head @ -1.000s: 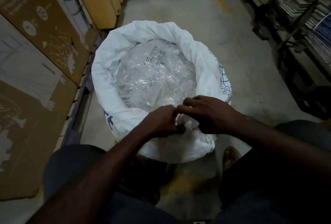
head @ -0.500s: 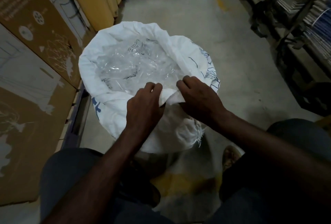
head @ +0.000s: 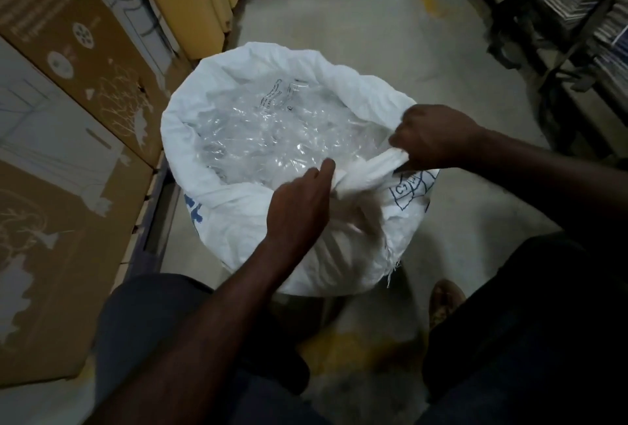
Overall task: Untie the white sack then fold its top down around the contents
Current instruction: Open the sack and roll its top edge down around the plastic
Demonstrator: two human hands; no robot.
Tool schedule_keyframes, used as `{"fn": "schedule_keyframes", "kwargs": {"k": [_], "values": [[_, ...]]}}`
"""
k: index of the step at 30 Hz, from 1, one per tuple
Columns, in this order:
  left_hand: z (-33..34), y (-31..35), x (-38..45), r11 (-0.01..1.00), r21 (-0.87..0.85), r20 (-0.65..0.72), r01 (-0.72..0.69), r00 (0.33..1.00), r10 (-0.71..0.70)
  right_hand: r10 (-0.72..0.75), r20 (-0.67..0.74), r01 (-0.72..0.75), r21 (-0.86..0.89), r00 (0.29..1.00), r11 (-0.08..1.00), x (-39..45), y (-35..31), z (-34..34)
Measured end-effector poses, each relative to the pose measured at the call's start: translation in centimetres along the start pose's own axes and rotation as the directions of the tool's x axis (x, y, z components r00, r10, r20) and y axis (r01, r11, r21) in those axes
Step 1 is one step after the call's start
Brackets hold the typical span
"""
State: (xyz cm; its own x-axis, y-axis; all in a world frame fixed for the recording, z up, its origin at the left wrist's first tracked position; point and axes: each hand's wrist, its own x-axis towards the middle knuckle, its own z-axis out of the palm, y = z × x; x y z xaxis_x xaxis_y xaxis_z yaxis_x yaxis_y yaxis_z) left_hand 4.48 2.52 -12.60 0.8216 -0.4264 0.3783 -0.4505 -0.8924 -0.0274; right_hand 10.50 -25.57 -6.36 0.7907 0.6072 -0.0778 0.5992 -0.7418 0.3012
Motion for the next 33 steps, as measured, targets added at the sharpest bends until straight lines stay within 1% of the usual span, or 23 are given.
{"fn": "schedule_keyframes", "kwargs": {"k": [2, 5, 8, 10, 12, 13, 15, 16, 18, 19, 21, 22, 24, 25, 27, 29, 31, 33], "values": [[0.4, -0.4, 2.7, 0.999, 0.046, -0.061, 0.017, 0.998, -0.015, 0.229, -0.008, -0.229, -0.015, 0.973, 0.973, -2.1, -0.4, 0.2], [1.3, 0.2, 6.7, 0.998, 0.055, -0.168, -0.041, 0.985, 0.050, 0.442, 0.006, -0.442, 0.006, 0.897, 0.897, -5.5, -1.5, 0.5], [2.3, 1.3, 9.9, 0.991, 0.003, -0.246, -0.131, 0.961, 0.128, 0.595, 0.043, -0.597, 0.036, 0.802, 0.801, -7.7, -2.6, 0.0], [2.4, 2.3, 11.6, 0.983, -0.009, -0.295, -0.185, 0.940, 0.174, 0.679, 0.034, -0.680, 0.060, 0.733, 0.731, -9.6, -4.2, -0.4], [2.0, 3.3, 13.2, 0.964, -0.043, -0.353, -0.263, 0.907, 0.231, 0.738, 0.025, -0.737, 0.076, 0.675, 0.671, -10.8, -6.6, -2.0], [1.7, 3.4, 13.7, 0.950, -0.057, -0.379, -0.307, 0.887, 0.264, 0.760, 0.063, -0.763, 0.069, 0.646, 0.643, -11.0, -7.9, -3.1], [1.5, 2.7, 13.9, 0.932, -0.076, -0.416, -0.355, 0.861, 0.294, 0.758, 0.151, -0.771, 0.047, 0.634, 0.635, -10.7, -10.2, -5.4], [1.5, 1.7, 13.9, 0.928, -0.091, -0.438, -0.362, 0.851, 0.289, 0.747, 0.158, -0.763, 0.075, 0.645, 0.642, -10.2, -10.7, -6.1], [1.6, -0.9, 13.6, 0.937, -0.146, -0.474, -0.318, 0.854, 0.216, 0.706, 0.139, -0.719, 0.163, 0.694, 0.675, -8.5, -11.1, -6.9], [1.5, -2.4, 13.2, 0.947, -0.184, -0.475, -0.263, 0.867, 0.148, 0.685, 0.094, -0.686, 0.220, 0.722, 0.693, -7.3, -11.3, -7.0], [1.2, -5.1, 12.1, 0.962, -0.247, -0.428, -0.121, 0.904, 0.004, 0.642, -0.022, -0.610, 0.292, 0.766, 0.737, -4.5, -11.6, -6.4], [0.9, -6.2, 11.4, 0.962, -0.265, -0.394, -0.062, 0.918, -0.049, 0.624, -0.059, -0.584, 0.292, 0.779, 0.757, -3.2, -11.4, -5.8], [0.4, -7.3, 9.8, 0.964, -0.264, -0.288, 0.027, 0.952, -0.106, 0.587, -0.185, -0.534, 0.266, 0.788, 0.802, -1.2, -10.6, -4.5], [0.2, -7.7, 8.8, 0.967, -0.245, -0.211, 0.066, 0.970, -0.120, 0.550, -0.252, -0.495, 0.252, 0.796, 0.832, -0.3, -10.2, -3.9], [0.2, -8.1, 7.1, 0.970, -0.221, -0.033, 0.100, 0.993, -0.110, 0.462, -0.369, -0.403, 0.229, 0.807, 0.886, 0.8, -9.4, -2.1], [0.0, -8.9, 5.6, 0.970, -0.227, 0.128, 0.085, 0.990, -0.057, 0.387, -0.441, -0.317, 0.226, 0.809, 0.921, 1.7, -9.8, -0.2], [-0.3, -10.1, 4.5, 0.963, -0.259, 0.262, 0.067, 0.965, 0.003, 0.335, -0.468, -0.253, 0.230, 0.818, 0.940, 2.7, -10.8, 0.9], [-0.8, -11.3, 3.9, 0.960, -0.275, 0.360, 0.047, 0.931, 0.058, 0.308, -0.481, -0.224, 0.225, 0.821, 0.948, 3.5, -11.7, 0.9]]}}
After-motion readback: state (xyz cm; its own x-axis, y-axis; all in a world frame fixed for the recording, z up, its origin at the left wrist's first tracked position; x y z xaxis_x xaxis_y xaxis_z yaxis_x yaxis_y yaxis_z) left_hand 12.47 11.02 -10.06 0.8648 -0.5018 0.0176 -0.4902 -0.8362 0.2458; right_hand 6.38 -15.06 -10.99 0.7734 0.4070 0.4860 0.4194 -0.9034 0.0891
